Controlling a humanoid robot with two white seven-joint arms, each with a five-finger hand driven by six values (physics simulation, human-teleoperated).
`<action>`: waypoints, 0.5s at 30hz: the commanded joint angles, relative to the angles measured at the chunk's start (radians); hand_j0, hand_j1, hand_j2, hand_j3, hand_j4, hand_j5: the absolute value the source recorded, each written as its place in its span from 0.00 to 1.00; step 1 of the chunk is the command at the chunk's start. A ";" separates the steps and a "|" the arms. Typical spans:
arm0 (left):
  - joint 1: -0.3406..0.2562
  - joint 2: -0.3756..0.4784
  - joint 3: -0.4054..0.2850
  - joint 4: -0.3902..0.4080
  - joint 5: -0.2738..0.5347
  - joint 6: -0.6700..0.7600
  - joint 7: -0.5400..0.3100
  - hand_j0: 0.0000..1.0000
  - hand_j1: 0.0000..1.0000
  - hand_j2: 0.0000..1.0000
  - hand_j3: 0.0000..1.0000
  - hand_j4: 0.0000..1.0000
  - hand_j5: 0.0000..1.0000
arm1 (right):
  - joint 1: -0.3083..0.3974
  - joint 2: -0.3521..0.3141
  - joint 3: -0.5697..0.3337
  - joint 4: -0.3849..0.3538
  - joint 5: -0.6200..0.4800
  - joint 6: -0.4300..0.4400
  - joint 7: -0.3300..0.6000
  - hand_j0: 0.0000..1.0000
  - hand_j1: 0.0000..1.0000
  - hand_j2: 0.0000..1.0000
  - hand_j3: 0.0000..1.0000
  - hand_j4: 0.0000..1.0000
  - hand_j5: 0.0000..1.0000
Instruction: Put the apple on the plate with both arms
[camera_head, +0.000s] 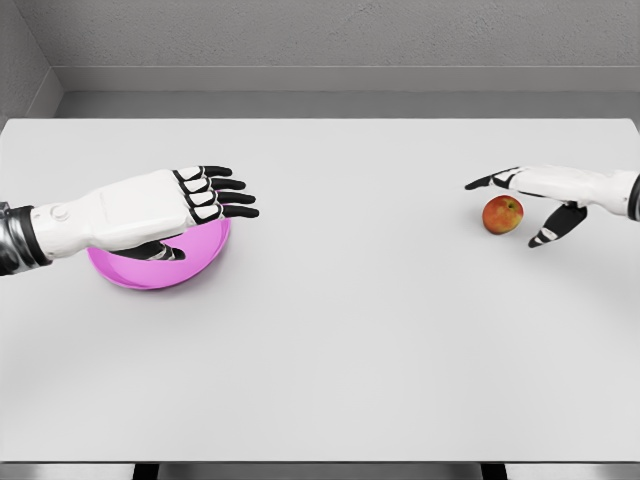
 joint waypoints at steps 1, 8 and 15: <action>0.000 0.000 0.001 0.000 0.006 0.001 0.001 1.00 1.00 1.00 1.00 1.00 1.00 | 0.000 0.001 -0.002 0.027 -0.004 -0.008 0.000 1.00 1.00 1.00 1.00 1.00 1.00; 0.000 -0.005 0.000 0.000 0.004 0.001 -0.001 1.00 1.00 1.00 1.00 1.00 1.00 | 0.000 0.041 -0.002 0.032 -0.004 -0.002 0.000 1.00 1.00 1.00 1.00 1.00 1.00; 0.000 -0.005 0.000 0.000 0.003 0.001 -0.001 1.00 1.00 1.00 1.00 1.00 1.00 | -0.005 0.059 -0.002 0.081 0.018 -0.007 0.000 1.00 1.00 1.00 1.00 1.00 1.00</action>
